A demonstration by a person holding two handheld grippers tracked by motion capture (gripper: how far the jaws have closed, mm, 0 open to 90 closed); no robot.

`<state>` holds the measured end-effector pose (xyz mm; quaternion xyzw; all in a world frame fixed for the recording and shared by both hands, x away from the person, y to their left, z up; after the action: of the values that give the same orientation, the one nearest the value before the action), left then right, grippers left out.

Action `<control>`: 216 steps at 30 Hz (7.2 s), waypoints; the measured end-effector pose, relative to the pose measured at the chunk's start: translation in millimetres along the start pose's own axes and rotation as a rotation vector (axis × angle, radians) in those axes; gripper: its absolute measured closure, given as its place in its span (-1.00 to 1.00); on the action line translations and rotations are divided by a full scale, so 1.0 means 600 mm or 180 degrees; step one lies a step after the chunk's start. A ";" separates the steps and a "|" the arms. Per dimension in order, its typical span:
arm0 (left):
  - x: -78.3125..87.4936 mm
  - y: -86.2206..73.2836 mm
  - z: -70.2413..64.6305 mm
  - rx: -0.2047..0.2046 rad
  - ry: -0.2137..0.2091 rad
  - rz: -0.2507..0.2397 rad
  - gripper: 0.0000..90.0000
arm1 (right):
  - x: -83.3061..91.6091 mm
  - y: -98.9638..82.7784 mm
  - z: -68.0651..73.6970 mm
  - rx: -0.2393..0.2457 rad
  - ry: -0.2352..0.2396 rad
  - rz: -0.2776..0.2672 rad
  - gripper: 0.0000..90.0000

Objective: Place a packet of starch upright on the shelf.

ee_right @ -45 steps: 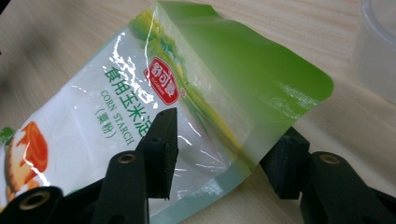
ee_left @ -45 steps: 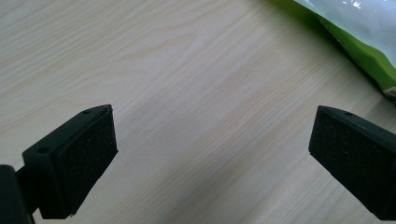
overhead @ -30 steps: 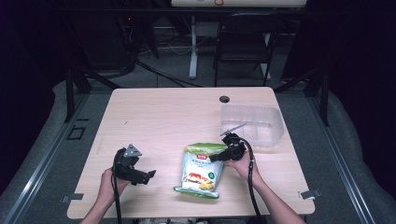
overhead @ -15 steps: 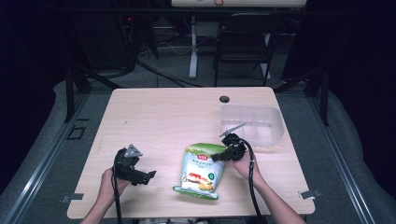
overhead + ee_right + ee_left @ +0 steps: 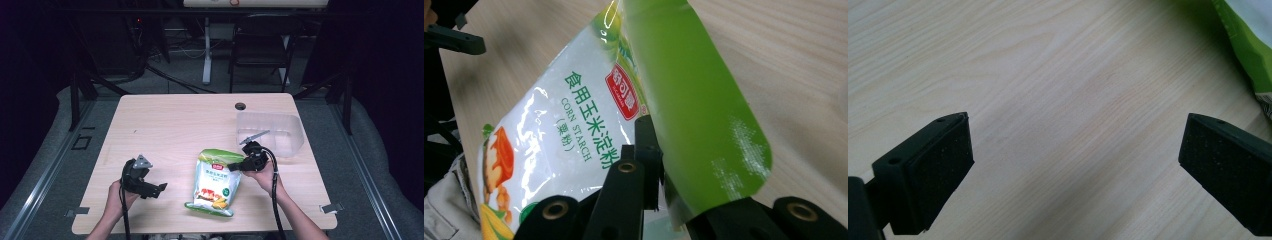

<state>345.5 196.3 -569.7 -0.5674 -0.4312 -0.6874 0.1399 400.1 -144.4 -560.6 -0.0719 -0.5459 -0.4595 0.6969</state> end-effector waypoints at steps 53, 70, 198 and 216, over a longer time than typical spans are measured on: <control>-0.002 0.001 -0.001 -0.0021 -0.0019 -0.0022 -0.98 | 0.127 -0.034 0.057 -0.0040 -0.0026 -0.0467 1.00; -0.004 0.001 -0.002 -0.0036 -0.0026 0.0002 -0.98 | 0.150 -0.020 0.110 0.0287 -0.0036 -0.0550 1.00; -0.010 0.008 -0.008 -0.0129 -0.0083 0.0030 -0.98 | 0.314 0.009 -0.171 -0.1771 -0.1312 -0.1942 1.00; -0.009 0.008 -0.009 -0.0146 -0.0079 0.0034 -0.98 | 0.294 0.015 -0.167 -0.1573 -0.1561 -0.1487 0.99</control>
<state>347.0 187.7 -572.5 -0.5812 -0.4141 -0.6892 0.1252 472.8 -298.9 -450.3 -0.2185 -0.5706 -0.6916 0.3852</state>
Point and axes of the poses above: each handheld gripper's, and its own axes: x roughly backward along the jaws, y roughly out of its top, z roughly to its left, the point moved 4 cm from there along -x, roughly forward along the jaws, and after that the axes turned 13 degrees about z, right-handed, at the moved point
